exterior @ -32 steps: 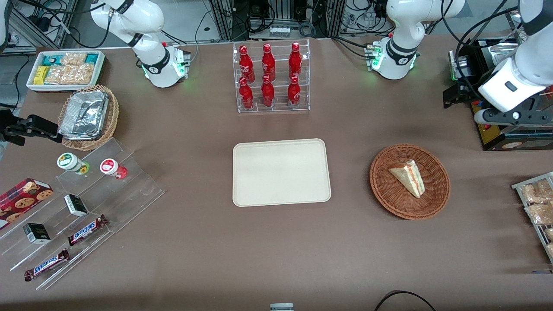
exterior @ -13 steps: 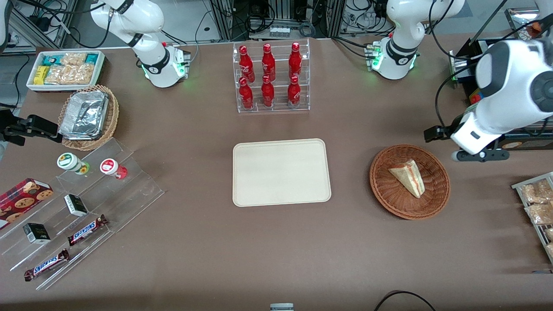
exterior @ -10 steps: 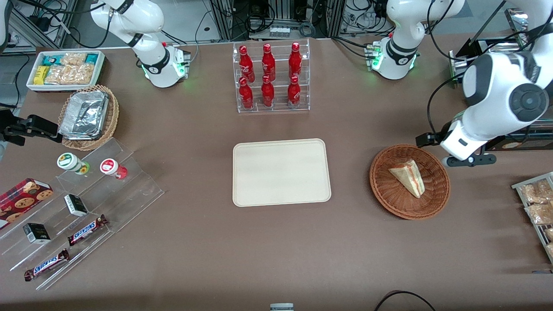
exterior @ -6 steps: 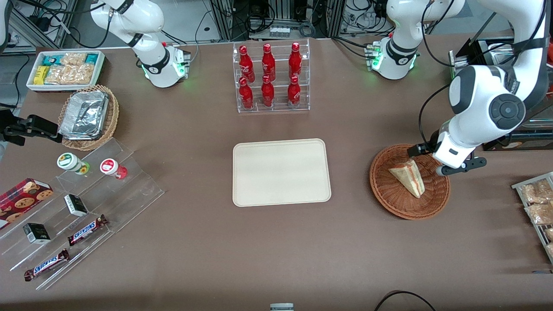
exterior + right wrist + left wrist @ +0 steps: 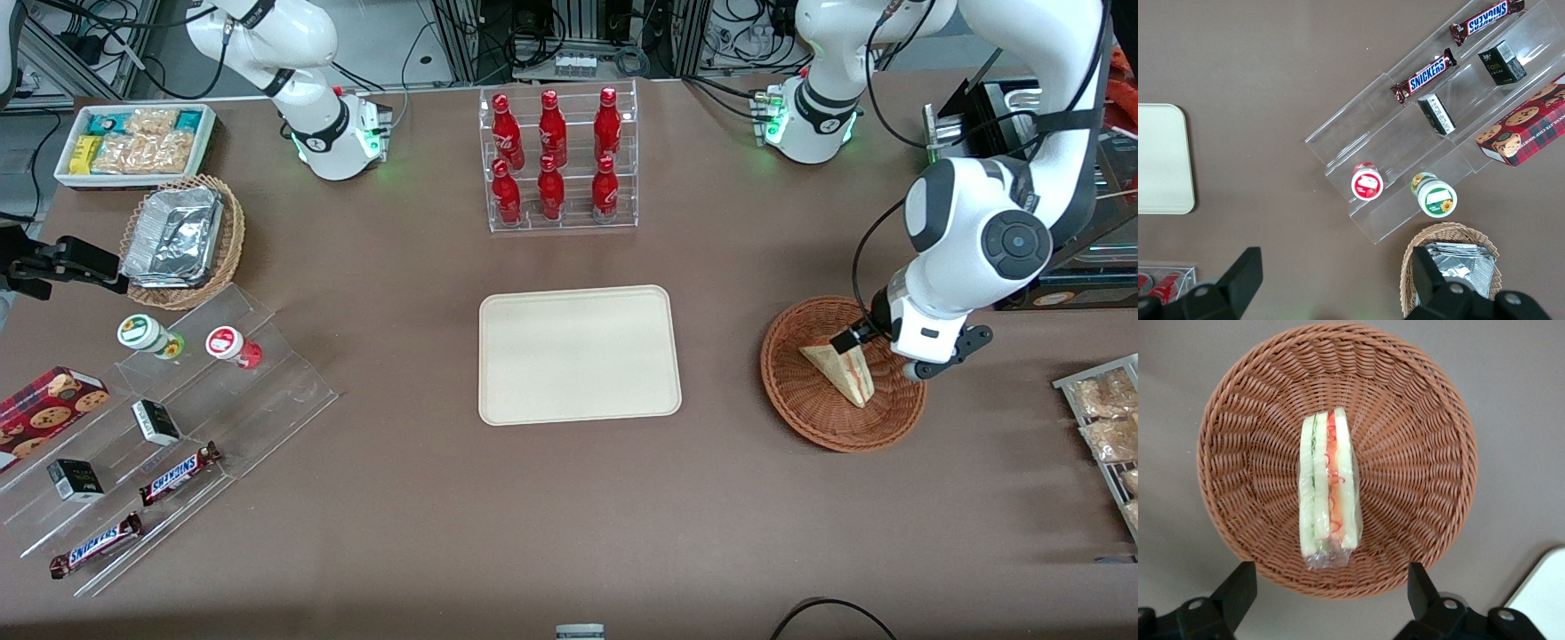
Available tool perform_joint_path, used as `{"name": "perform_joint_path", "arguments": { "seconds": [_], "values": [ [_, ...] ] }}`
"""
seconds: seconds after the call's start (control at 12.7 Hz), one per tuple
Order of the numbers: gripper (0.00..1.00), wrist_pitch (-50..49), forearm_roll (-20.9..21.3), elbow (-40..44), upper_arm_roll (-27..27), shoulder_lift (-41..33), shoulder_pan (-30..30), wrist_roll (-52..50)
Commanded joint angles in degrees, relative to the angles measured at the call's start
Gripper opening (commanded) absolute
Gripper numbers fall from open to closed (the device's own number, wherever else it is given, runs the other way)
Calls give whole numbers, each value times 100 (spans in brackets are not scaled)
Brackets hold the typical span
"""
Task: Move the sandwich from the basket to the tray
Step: 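Lower the open left gripper around the sandwich and close it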
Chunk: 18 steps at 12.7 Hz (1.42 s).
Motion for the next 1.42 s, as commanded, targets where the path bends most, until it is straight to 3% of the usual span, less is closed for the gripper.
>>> {"name": "perform_joint_path", "arguments": {
  "seconds": [0.0,0.94,1.02,1.1,1.26,1.34],
  "values": [
    [100,401,11,-87,-8,181,-19,-435],
    [100,956,230,-289,28,850,-10,-541],
    [94,947,326,-324,28,867,-10,-541],
    [75,947,362,-359,36,859,-10,-541],
    [25,904,380,-412,45,806,-2,-523],
    [11,851,423,-404,45,763,-2,-514]
  ]
}}
